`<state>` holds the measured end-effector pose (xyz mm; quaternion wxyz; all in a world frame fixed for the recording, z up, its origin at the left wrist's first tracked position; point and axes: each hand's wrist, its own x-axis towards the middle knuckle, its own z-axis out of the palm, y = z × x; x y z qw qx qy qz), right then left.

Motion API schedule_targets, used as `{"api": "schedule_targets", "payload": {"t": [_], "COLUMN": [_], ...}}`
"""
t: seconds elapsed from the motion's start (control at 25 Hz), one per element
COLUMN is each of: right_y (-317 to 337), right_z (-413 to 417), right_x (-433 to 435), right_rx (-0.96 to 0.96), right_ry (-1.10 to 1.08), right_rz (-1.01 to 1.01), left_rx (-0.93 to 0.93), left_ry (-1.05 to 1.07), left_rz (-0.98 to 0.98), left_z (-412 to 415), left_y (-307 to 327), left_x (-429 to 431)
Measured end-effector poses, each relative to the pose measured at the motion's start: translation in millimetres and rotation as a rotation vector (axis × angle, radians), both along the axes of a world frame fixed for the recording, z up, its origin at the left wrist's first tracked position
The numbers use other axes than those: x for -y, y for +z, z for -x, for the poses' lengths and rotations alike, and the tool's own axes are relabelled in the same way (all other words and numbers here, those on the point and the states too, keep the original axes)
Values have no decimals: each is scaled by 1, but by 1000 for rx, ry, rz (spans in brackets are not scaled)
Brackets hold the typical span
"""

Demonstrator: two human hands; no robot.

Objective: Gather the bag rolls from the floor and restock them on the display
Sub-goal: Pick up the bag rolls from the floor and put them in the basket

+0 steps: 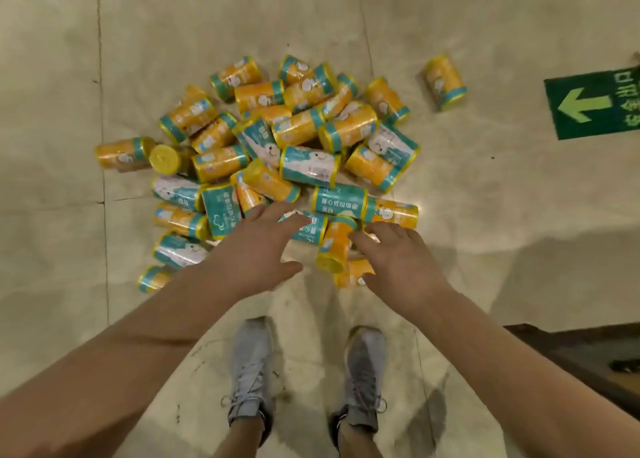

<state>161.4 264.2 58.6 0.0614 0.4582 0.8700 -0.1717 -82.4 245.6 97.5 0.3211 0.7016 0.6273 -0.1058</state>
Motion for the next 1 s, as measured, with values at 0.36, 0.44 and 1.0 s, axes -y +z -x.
{"api": "schedule_targets", "payload": {"t": [0.36,0.44,1.0], "right_y": [-185,-190,-124], "right_z": [33,33,3], "right_x": [-1,-5,-34], "right_rx": [-36,-54,-474], "right_ry": [269,290,-432], "right_rz": [-71,-54,213], "left_rx": [-48,-53,-170], "left_ry": [-54,-57,-135], "left_rz": [-16,-11,-255], "left_z": [4,4,-8], "left_y": [-155,-164,-234], "left_x": [-22,-29,-33]}}
